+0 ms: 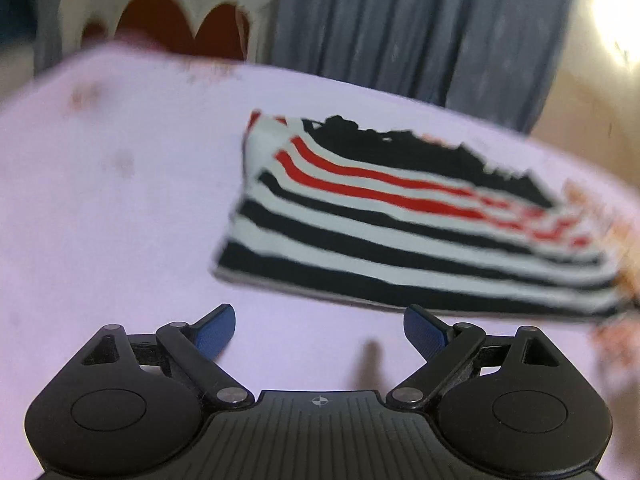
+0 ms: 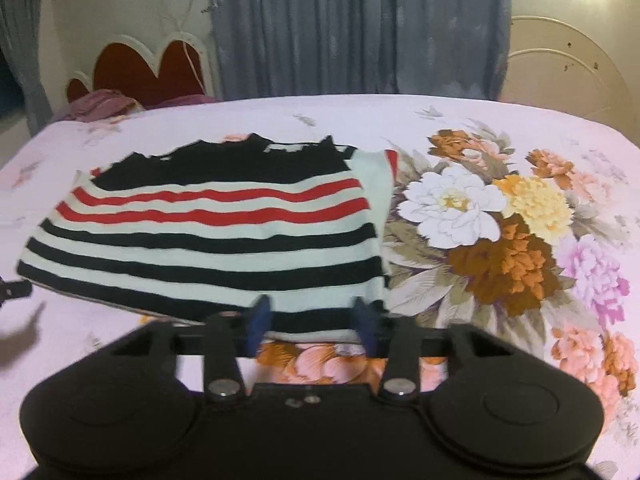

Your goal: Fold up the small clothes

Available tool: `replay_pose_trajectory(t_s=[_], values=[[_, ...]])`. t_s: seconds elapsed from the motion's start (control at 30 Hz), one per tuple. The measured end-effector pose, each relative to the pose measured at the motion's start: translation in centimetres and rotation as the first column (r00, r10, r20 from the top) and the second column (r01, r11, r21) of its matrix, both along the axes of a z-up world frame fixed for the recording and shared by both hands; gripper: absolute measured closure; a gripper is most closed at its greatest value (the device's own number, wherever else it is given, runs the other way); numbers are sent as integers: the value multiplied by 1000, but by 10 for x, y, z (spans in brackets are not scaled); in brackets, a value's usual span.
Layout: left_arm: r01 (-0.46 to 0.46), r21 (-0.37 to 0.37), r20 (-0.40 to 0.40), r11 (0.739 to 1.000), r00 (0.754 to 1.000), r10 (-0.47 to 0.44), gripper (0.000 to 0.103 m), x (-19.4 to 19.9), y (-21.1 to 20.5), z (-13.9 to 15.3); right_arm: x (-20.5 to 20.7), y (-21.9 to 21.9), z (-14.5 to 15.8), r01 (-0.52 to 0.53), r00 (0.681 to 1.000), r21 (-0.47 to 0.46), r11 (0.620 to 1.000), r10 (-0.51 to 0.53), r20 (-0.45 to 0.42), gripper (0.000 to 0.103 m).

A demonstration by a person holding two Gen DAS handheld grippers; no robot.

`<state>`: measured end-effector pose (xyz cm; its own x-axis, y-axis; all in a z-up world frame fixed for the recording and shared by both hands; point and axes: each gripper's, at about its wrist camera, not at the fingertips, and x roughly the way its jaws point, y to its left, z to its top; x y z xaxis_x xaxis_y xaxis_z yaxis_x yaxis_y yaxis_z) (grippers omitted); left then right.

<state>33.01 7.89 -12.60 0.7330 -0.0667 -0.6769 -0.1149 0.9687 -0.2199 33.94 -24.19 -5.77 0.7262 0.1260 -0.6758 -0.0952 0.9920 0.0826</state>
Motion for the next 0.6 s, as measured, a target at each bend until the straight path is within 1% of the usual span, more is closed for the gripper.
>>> replay_pose_trajectory(t_s=[0.03, 0.1, 0.13, 0.23, 0.33, 0.47, 0.6], values=[[-30, -82, -4, 996, 1000, 30, 29, -1, 5, -4, 0, 2, 0, -6, 1000, 11, 1000, 6, 2, 89], [-96, -197, -30, 976, 995, 91, 43, 0, 13, -14, 2, 4, 0, -13, 1000, 30, 999, 13, 1, 89], [-128, -238, -36, 963, 992, 122, 43, 1, 17, -19, 4, 7, 0, -19, 1000, 36, 999, 19, -1, 89], [-212, -367, -37, 906, 976, 213, 43, 7, 33, -29, 13, 14, 0, -40, 999, 49, 998, 40, -5, 89], [-255, -442, -36, 860, 963, 266, 43, 19, 44, -38, 27, 21, 0, -55, 998, 71, 996, 56, -8, 89], [-271, -489, -21, 829, 954, 299, 43, 39, 50, -45, 55, 38, -2, -71, 997, 97, 993, 74, -23, 90], [-277, -540, -3, 795, 945, 327, 43, 60, 59, -52, 88, 64, -6, -104, 994, 118, 988, 108, -32, 92]])
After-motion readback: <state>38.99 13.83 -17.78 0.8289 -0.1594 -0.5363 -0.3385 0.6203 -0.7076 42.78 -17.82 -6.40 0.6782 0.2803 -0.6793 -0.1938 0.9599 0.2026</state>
